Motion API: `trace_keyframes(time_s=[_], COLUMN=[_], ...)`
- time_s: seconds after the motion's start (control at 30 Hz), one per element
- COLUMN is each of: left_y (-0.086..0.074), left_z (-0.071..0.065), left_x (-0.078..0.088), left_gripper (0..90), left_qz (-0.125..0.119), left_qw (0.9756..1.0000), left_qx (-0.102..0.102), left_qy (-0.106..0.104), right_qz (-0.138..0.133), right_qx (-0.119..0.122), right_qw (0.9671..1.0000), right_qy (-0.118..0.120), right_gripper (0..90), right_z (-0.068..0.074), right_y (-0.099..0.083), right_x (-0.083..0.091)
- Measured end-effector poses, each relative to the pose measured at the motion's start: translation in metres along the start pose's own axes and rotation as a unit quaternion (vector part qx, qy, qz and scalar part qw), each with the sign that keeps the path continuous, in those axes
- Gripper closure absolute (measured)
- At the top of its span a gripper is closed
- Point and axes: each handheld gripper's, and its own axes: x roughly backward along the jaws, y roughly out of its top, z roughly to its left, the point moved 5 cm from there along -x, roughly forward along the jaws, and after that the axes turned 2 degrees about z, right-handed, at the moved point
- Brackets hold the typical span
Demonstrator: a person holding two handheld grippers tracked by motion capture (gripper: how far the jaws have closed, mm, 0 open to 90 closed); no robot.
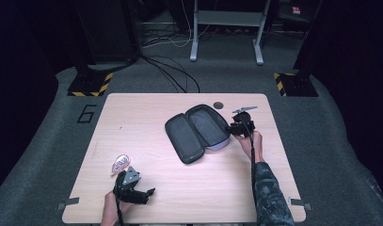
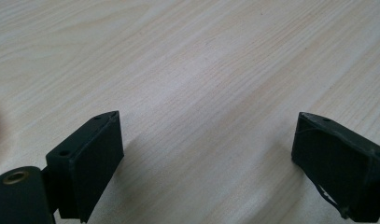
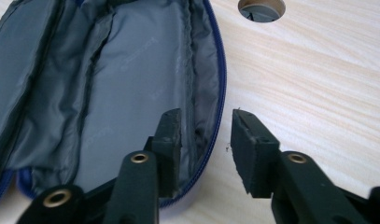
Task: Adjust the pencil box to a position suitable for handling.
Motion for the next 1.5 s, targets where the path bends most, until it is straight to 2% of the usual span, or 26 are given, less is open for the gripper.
trace_keyframes(time_s=[0.03, 0.07, 0.1, 0.13, 0.17, 0.23, 0.4, 0.47, 0.67, 0.73, 0.87, 0.9, 1.0, 1.07, 1.27, 1.33, 1.37, 1.4, 1.43, 1.47, 1.5], left_y=[0.0, 0.0, 0.0, 0.0, 0.0, 0.0, 0.0, 0.0, 0.0, 0.0, 0.0, 0.0, 0.0, 0.0, 0.0, 0.0, 0.0, 0.0, 0.0, 0.0, 0.0], left_z=[0.0, 0.0, 0.0, 0.0, 0.0, 0.0, 0.0, 0.0, 0.0, 0.0, 0.0, 0.0, 0.0, 0.0, 0.0, 0.0, 0.0, 0.0, 0.0, 0.0, 0.0], left_x=[0.0, 0.0, 0.0, 0.0, 0.0, 0.0, 0.0, 0.0, 0.001, 0.001, 0.0, 0.001, 0.0, 0.001, 0.001, 0.001, 0.001, 0.001, 0.001, 0.001, 0.001], left_gripper=[8.9, 8.9, 9.0, 9.0, 9.0, 9.1, 9.1, 9.1, 9.3, 9.3, 9.3, 9.3, 9.3, 9.3, 9.3, 9.3, 9.3, 9.3, 9.3, 9.3, 9.3], left_qz=[0.003, 0.003, 0.0, 0.0, 0.003, 0.0, -0.001, -0.001, 0.004, 0.006, 0.0, 0.006, 0.001, 0.005, 0.003, 0.006, 0.003, 0.005, 0.005, 0.005, 0.006], left_qw=[1.0, 1.0, 1.0, 1.0, 1.0, 1.0, 1.0, 1.0, 1.0, 1.0, 1.0, 1.0, 1.0, 1.0, 1.0, 1.0, 1.0, 1.0, 1.0, 1.0, 1.0], left_qx=[-0.001, -0.001, 0.0, 0.0, -0.001, 0.0, 0.0, 0.001, -0.001, -0.002, -0.001, -0.001, 0.001, -0.001, 0.0, -0.001, -0.001, -0.001, -0.001, -0.001, -0.001], left_qy=[-0.001, -0.001, 0.0, 0.0, -0.001, 0.002, 0.0, 0.002, -0.002, -0.003, 0.002, -0.003, 0.002, -0.003, -0.001, -0.003, 0.002, -0.003, -0.002, -0.002, -0.003], right_qz=[0.001, 0.001, 0.018, 0.018, 0.019, 0.019, 0.016, 0.016, 0.021, 0.018, 0.014, 0.016, 0.014, 0.014, 0.008, 0.006, 0.007, 0.006, 0.002, 0.002, -0.004], right_qx=[0.003, 0.003, -0.004, -0.004, -0.014, -0.019, -0.029, -0.043, -0.046, -0.059, -0.065, -0.066, -0.063, -0.066, -0.075, -0.071, -0.072, -0.073, -0.07, -0.07, -0.072], right_qw=[1.0, 1.0, 0.9998, 0.9998, 0.9997, 0.9996, 0.9995, 0.9989, 0.9987, 0.9981, 0.9978, 0.9976, 0.9978, 0.9976, 0.996, 0.9962, 0.9959, 0.9958, 0.996, 0.996, 0.9959], right_qy=[-0.009, -0.009, -0.007, -0.007, -0.006, 0.0, 0.002, 0.005, -0.002, 0.001, 0.008, 0.01, 0.017, 0.019, 0.047, 0.049, 0.054, 0.055, 0.056, 0.056, 0.055], right_gripper=[68.2, 68.2, 73.2, 73.2, 80.2, 84.1, 85.8, 85.7, 84.9, 83.7, 82.2, 81.8, 80.3, 80.0, 75.7, 74.6, 72.8, 69.6, 63.2, 63.2, 55.6], right_z=[-0.001, -0.001, -0.003, -0.003, -0.005, -0.006, -0.004, -0.003, 0.002, 0.006, 0.011, 0.013, 0.018, 0.021, 0.04, 0.042, 0.044, 0.045, 0.045, 0.045, 0.043], right_y=[0.001, 0.001, -0.001, -0.001, -0.002, -0.004, -0.007, -0.01, -0.021, -0.029, -0.041, -0.044, -0.053, -0.056, -0.078, -0.081, -0.083, -0.085, -0.087, -0.087, -0.086], right_x=[-0.004, -0.004, -0.01, -0.01, -0.013, -0.013, -0.01, -0.005, 0.005, 0.009, 0.016, 0.018, 0.025, 0.027, 0.041, 0.042, 0.043, 0.045, 0.048, 0.048, 0.051])
